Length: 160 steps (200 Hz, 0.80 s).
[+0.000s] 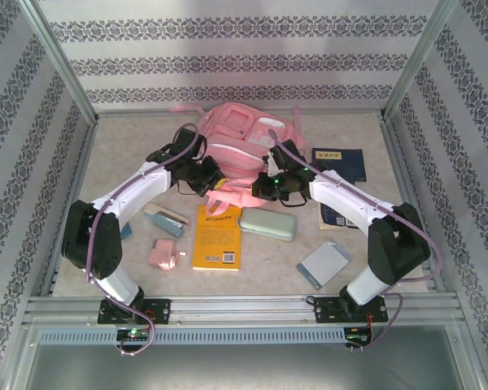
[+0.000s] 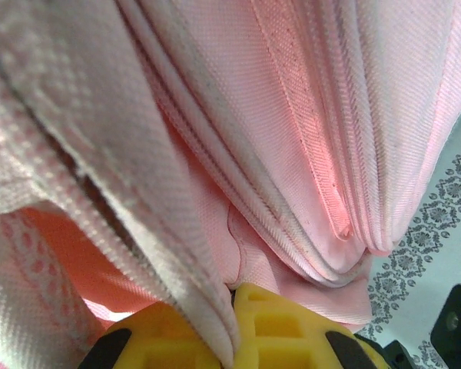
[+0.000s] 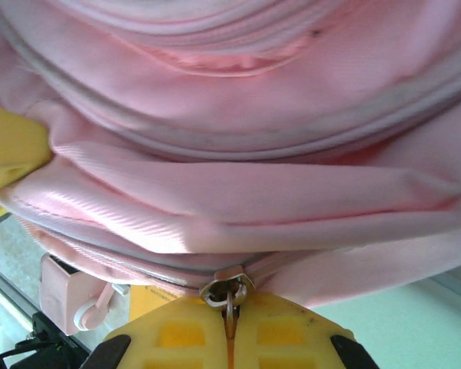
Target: Pack books, pencil case, and school supplies into a backpack
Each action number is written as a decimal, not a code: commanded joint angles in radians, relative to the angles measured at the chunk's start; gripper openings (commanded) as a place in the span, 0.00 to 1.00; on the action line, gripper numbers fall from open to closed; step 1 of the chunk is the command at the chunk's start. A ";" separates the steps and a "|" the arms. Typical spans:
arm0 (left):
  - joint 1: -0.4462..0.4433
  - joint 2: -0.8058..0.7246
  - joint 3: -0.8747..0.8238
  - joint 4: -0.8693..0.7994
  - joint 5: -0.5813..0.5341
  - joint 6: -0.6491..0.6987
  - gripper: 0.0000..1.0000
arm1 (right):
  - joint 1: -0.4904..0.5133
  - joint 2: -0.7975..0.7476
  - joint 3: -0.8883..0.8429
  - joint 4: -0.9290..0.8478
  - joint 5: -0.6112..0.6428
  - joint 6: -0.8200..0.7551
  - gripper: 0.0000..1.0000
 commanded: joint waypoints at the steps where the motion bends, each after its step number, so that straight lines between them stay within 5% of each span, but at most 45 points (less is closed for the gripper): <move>1: 0.044 -0.057 0.054 -0.038 -0.058 0.037 0.00 | -0.047 -0.022 -0.029 -0.049 0.025 -0.033 0.00; 160: 0.051 -0.115 0.060 -0.051 -0.047 0.029 0.00 | -0.333 0.215 0.045 0.026 0.145 0.018 0.00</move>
